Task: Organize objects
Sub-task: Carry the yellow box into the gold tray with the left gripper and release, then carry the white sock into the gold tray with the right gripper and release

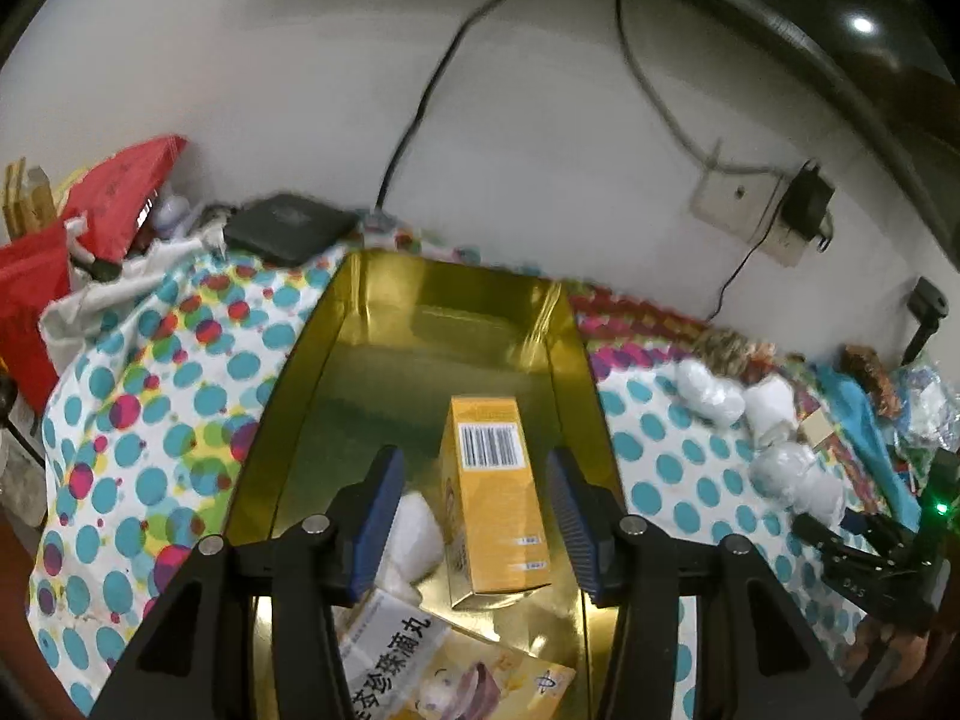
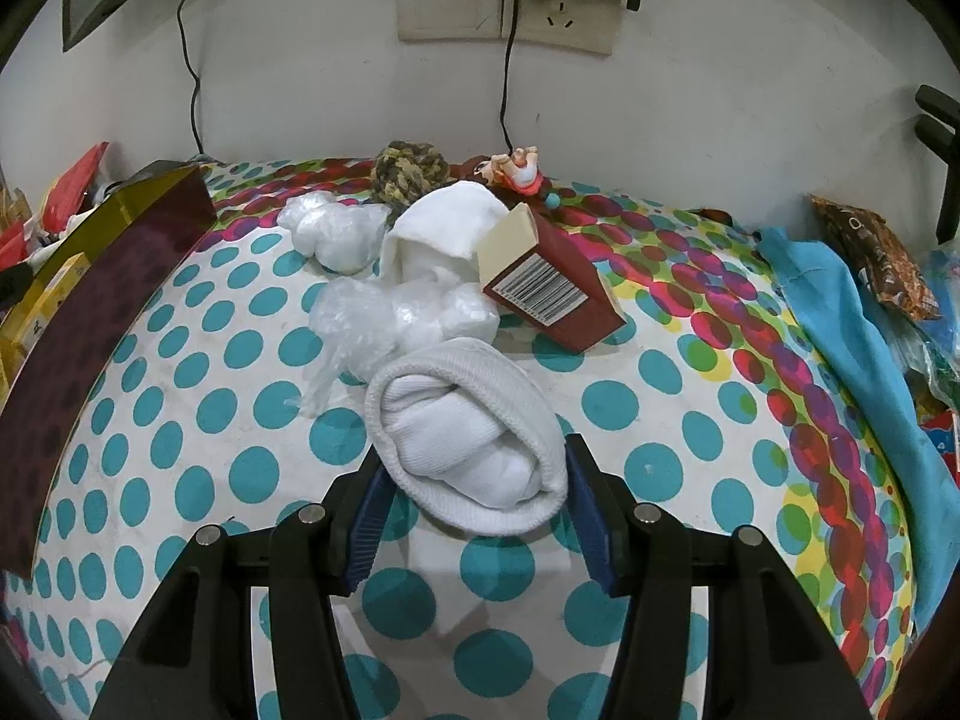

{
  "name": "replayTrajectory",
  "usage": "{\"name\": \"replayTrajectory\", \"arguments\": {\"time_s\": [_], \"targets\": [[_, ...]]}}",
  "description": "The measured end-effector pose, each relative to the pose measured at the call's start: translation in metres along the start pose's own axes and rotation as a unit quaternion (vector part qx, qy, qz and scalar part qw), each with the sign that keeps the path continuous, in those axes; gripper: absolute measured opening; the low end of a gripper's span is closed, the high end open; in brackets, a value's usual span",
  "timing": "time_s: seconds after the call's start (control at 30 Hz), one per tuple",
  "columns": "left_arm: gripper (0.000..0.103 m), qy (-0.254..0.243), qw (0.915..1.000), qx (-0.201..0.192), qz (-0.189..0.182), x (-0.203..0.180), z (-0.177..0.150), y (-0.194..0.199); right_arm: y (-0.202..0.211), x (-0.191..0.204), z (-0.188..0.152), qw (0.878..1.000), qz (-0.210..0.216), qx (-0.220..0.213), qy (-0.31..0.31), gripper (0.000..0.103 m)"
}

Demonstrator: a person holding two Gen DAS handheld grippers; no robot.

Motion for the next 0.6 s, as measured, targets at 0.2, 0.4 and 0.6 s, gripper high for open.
{"name": "replayTrajectory", "arguments": {"time_s": [0.2,0.4,0.6], "targets": [[0.052,-0.029,0.9995,-0.009,-0.007,-0.009,-0.004,0.004,0.000,0.001,0.000,1.000,0.004,-0.001,-0.001,0.052],[0.052,-0.055,0.9985,-0.005,0.007,-0.016,-0.008,0.009,0.000,0.004,-0.001,1.000,0.008,-0.001,-0.001,0.052],[0.053,-0.081,0.9963,-0.009,0.028,-0.025,-0.012,0.021,0.005,0.015,0.003,1.000,0.014,-0.008,0.003,0.052]]}}
Point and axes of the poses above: each gripper's, at about its wrist camera, not at the fingertips, and y roughly against the way its jaws point, x to its left, z to its top, the point moved 2 cm from there along -y, roughly the way its jaws point, and after that the axes turned 15 degrees about y, right-handed, at the moved point
